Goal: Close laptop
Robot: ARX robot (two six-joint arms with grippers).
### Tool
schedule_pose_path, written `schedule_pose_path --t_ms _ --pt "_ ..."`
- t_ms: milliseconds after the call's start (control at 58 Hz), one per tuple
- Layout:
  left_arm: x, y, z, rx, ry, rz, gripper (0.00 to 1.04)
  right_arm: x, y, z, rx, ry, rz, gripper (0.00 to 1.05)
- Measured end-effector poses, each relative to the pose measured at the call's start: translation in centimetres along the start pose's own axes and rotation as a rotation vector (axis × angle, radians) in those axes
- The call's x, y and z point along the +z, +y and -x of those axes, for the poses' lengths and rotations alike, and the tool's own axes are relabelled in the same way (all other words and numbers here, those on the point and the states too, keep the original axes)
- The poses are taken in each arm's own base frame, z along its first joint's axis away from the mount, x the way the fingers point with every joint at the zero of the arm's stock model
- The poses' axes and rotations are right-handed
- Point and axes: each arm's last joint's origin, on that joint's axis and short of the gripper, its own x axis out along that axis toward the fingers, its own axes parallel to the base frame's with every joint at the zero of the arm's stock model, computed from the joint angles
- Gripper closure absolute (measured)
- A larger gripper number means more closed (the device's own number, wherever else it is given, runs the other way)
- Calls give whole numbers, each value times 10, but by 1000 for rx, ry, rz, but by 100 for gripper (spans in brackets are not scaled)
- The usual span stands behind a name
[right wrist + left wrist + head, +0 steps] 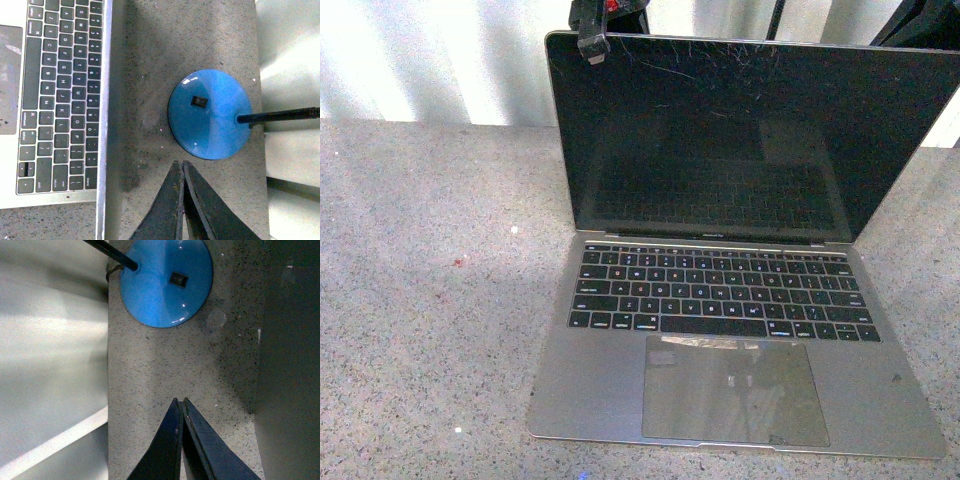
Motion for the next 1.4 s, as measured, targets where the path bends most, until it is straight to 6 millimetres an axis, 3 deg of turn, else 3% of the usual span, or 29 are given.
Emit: schedule_pose_path --t_ms 621,1397 --pt "7 -14 9 -27 -1 -31 101 13 10 14 34 34 0 102" --pt "24 -44 11 -85 -11 -96 101 21 30 -1 101 31 -59 102"
